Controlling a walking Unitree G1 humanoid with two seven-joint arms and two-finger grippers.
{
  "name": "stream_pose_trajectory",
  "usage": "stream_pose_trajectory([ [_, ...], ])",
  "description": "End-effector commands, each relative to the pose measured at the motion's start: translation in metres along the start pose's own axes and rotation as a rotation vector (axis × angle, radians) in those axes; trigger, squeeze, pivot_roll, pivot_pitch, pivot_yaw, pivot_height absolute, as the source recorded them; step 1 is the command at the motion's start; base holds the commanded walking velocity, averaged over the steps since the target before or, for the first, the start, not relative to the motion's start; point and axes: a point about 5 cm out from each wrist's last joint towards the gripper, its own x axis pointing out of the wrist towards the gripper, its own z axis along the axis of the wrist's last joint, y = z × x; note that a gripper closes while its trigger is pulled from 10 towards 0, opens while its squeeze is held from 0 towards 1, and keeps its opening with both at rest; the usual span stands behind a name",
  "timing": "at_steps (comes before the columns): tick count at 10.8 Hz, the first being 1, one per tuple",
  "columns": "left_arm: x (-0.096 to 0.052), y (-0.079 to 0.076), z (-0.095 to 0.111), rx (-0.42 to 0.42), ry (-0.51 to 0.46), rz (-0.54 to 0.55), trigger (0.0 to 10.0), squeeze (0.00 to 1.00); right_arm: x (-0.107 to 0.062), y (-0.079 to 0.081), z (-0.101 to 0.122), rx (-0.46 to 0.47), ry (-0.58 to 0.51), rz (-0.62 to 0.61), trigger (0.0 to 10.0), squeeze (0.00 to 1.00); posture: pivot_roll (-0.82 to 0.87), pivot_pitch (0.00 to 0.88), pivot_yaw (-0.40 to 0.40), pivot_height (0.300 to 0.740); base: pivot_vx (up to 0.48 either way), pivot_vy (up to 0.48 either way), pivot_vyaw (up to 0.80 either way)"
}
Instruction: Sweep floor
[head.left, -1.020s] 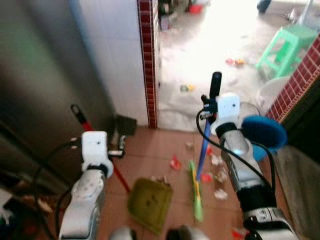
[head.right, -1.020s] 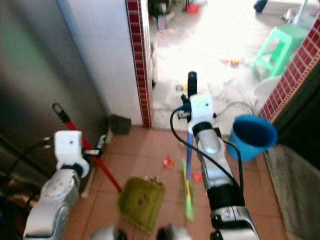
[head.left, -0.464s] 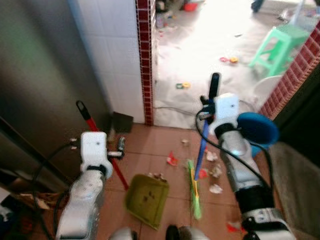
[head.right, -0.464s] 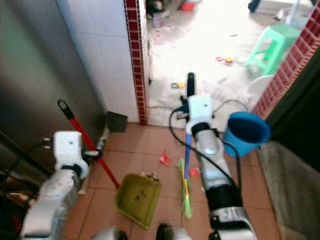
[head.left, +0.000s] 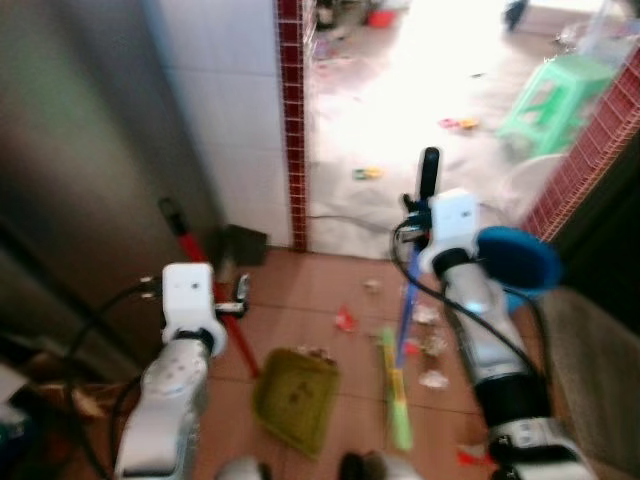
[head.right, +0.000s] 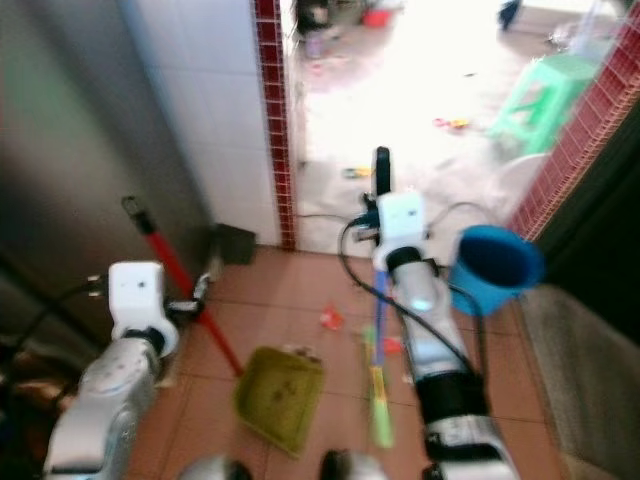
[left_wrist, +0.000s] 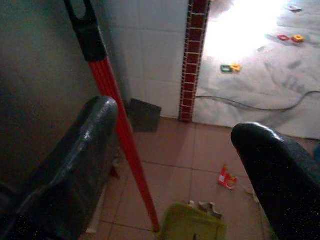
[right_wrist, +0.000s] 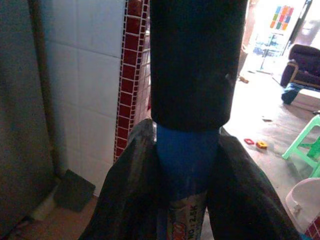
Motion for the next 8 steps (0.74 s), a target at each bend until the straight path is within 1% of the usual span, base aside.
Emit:
stream_pose_trajectory([
  [1, -0.0006, 0.0024, 0.0003, 0.011, -0.001, 0.005, 10.0, 0.00, 0.0027, 0.0026, 0.0082, 0.008, -0.036, 0.007, 10.0, 0.00, 0.00, 0.066, 0.004, 0.740, 0.000, 0.000, 0.00],
  [6, -0.0008, 0.0008, 0.0002, 0.011, 0.000, 0.000, 10.0, 0.00, 0.0016, 0.0024, 0.0071, 0.010, -0.032, 0.005, 10.0, 0.00, 0.00, 0.068, 0.003, 0.740, 0.000, 0.000, 0.00],
  [8, 0.0007, 0.0026, -0.0006, 0.016, 0.003, 0.012, 10.0, 0.00, 0.0005, 0.0018, 0.0063, 0.008, -0.029, 0.003, 10.0, 0.00, 0.00, 0.072, 0.006, 0.740, 0.000, 0.000, 0.00],
])
